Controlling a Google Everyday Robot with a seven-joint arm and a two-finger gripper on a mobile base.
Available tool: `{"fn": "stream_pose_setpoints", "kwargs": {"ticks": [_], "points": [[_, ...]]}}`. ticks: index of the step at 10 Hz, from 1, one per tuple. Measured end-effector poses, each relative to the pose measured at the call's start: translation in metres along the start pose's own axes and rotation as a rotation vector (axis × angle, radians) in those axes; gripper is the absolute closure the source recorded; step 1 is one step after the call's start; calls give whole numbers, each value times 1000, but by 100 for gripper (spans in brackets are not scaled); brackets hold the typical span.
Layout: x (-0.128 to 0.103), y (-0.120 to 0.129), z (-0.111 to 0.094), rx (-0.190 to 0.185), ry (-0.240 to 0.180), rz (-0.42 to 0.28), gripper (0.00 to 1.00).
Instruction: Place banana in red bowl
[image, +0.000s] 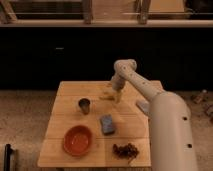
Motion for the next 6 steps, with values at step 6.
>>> {"fn": "stream_pose_setpoints", "kwargs": {"ticks": [6], "points": [[13,4,16,-25,6,22,48]]}}
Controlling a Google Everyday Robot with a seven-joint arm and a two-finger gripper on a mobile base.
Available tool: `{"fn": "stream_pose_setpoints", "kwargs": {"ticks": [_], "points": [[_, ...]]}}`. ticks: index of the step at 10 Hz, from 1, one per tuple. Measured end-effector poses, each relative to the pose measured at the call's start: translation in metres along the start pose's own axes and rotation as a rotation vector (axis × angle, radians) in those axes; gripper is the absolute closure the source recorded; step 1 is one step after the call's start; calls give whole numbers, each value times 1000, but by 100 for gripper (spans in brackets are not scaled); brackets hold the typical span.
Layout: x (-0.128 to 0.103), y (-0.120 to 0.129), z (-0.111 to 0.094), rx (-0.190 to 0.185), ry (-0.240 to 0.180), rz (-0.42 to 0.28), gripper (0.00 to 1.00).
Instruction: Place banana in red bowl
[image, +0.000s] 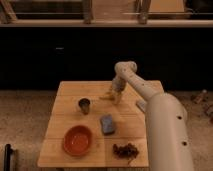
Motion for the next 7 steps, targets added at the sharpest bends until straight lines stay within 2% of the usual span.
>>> {"fn": "stream_pose_setpoints", "kwargs": {"ticks": [2,5,7], "points": [[1,1,1,2,-4,1,70],[0,1,-3,14,-10,-2,96],[-1,1,-11,29,-14,-9,100]]}}
